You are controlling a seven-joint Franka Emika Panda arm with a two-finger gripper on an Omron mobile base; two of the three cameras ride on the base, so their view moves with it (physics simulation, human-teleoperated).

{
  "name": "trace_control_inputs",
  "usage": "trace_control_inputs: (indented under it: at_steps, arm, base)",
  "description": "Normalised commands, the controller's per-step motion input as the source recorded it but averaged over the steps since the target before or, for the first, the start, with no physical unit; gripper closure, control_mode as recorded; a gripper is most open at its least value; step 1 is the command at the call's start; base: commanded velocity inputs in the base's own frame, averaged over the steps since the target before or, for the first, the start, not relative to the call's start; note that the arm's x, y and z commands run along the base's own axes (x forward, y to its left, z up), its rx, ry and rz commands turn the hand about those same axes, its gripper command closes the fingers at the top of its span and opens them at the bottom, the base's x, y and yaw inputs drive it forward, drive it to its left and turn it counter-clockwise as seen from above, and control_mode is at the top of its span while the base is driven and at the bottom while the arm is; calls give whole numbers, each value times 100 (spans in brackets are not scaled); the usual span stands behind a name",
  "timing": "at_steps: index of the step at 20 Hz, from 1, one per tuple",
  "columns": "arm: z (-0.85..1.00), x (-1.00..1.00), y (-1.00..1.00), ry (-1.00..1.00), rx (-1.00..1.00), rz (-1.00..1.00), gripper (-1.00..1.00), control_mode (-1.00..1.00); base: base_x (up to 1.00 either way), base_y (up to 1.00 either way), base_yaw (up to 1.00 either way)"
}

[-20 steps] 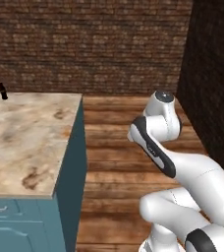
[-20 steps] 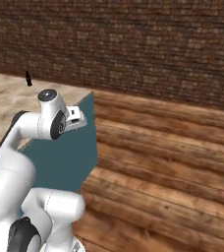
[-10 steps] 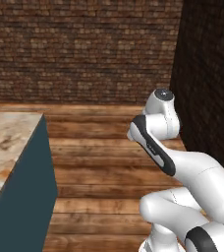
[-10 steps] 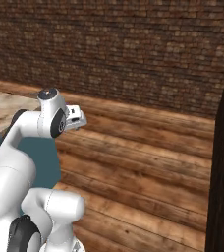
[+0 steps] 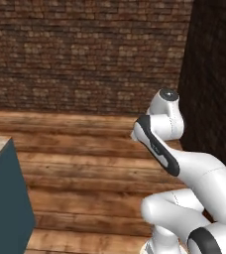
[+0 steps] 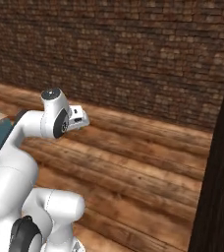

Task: Place the large bottle from the dining counter next to the other large bottle outside the sink, and place the small bottle from the dining counter next to the other small bottle inside the sink.

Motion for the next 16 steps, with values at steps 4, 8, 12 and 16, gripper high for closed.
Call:
trace_control_inputs:
  at_steps: [4,8,12,16]
  arm:
    - [0,0,0,0,0,0,-100,100]
    - [0,0,0,0,0,0,-100,100]
    - [0,0,0,0,0,0,-100,100]
    - [0,0,0,0,0,0,-100,100]
  base:
    - [100,-31,37]
    - [100,-24,41]
    - [100,-26,44]
    - [100,-25,51]
